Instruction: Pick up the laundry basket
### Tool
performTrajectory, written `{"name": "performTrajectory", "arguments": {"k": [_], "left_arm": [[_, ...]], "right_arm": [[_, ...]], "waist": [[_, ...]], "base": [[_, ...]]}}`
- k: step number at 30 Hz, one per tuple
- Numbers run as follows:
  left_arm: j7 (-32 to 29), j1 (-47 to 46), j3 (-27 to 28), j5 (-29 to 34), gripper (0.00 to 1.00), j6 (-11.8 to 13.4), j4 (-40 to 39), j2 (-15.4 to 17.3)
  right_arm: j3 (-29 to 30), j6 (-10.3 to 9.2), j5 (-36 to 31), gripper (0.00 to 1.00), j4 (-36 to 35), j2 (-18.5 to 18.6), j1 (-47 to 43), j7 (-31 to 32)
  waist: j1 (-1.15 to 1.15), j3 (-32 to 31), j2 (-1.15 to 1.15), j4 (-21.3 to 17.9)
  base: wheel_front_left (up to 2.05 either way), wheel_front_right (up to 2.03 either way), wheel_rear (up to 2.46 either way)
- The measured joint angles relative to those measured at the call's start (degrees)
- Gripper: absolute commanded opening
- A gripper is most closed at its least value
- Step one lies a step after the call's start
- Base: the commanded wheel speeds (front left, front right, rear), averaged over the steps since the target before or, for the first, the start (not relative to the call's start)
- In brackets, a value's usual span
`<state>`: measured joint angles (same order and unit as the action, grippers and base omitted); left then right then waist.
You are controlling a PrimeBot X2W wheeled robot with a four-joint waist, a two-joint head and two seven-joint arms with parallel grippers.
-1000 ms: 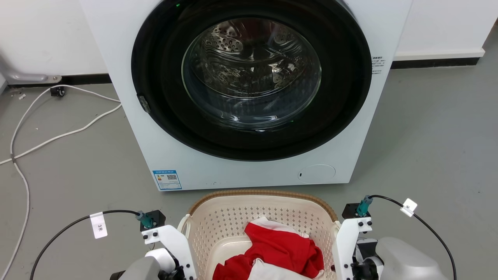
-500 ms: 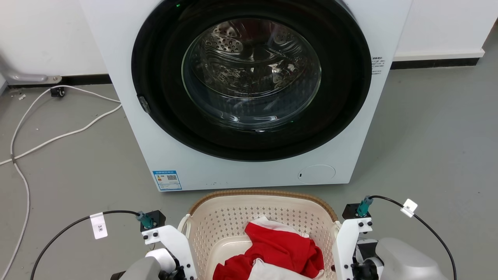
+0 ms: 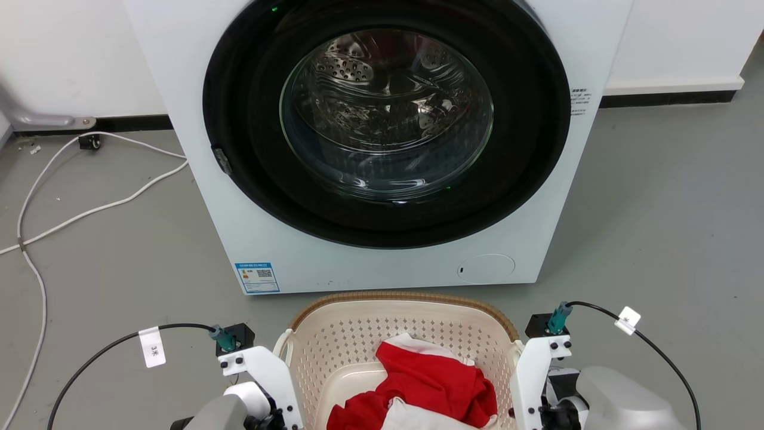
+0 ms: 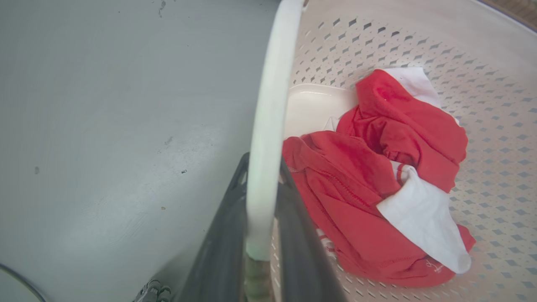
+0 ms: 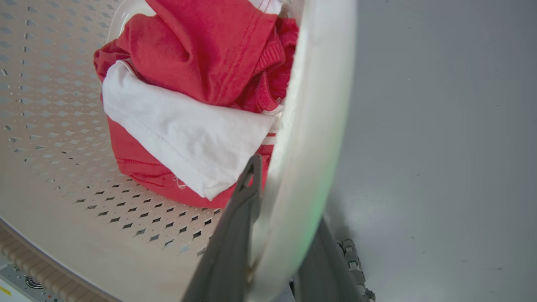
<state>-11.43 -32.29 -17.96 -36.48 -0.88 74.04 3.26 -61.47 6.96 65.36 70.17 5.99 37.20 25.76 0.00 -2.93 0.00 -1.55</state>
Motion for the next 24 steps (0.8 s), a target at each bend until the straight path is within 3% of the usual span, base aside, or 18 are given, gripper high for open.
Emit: {"name": "performTrajectory", "arguments": {"k": [24], "left_arm": [[0.3, 0.1, -1.3, -1.5, 0.00, 0.4, 0.0, 0.0]], "right_arm": [[-1.9, 0.00, 1.7, 0.00, 0.4, 0.0, 0.2, -0.7]], "waist": [[0.00, -0.1, 0.00, 0.0]], "base": [[0.00, 0.00, 0.00]]}}
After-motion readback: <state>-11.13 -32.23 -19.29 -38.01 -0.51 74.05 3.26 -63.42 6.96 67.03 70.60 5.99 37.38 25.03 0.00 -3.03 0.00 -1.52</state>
